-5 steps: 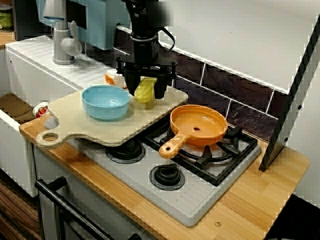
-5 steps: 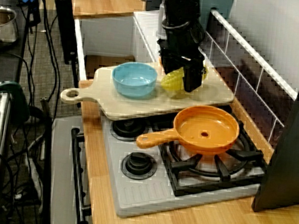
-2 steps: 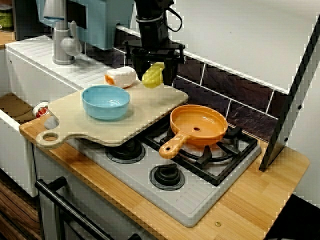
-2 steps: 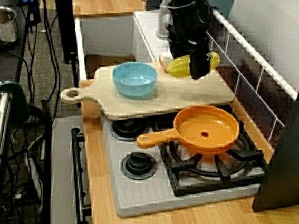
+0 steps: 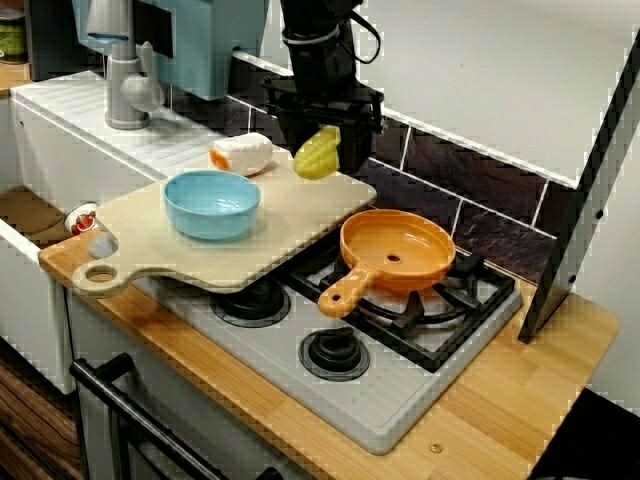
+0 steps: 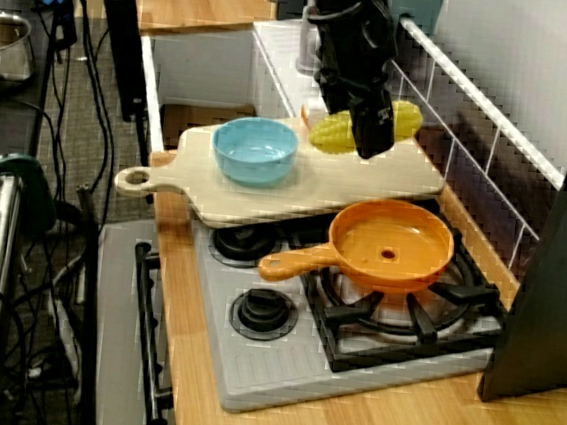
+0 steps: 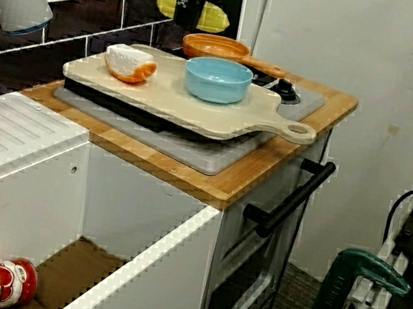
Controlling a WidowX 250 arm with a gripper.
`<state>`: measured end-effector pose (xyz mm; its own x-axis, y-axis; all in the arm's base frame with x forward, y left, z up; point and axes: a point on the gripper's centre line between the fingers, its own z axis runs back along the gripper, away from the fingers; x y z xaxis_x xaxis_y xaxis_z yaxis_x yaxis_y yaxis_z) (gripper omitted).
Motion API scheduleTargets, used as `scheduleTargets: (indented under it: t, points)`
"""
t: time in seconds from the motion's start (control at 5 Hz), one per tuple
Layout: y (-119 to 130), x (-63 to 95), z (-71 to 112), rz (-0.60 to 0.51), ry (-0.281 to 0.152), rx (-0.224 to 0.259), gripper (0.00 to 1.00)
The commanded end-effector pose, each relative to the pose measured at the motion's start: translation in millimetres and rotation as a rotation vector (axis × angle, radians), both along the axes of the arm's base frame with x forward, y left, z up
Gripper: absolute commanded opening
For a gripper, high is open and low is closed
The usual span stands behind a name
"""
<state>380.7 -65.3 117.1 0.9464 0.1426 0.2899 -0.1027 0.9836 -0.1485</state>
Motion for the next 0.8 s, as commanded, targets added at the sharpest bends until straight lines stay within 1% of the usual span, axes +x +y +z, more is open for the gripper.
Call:
scheduleTargets:
  t: [0.0,0.2,0.4,0.6]
  points:
    - [-27.7,-10.1,17.5,-0.122,-0.109,0.043,0.00]
    - [-36.2,-13.7,12.3,-0.132,-0.106,0.046,0.00]
    - [-43.4,-14.7,7.6,-0.142,-0.088,0.035,0.00]
    - [-50.1,-16.2,4.3,-0.146,-0.082,0.035,0.00]
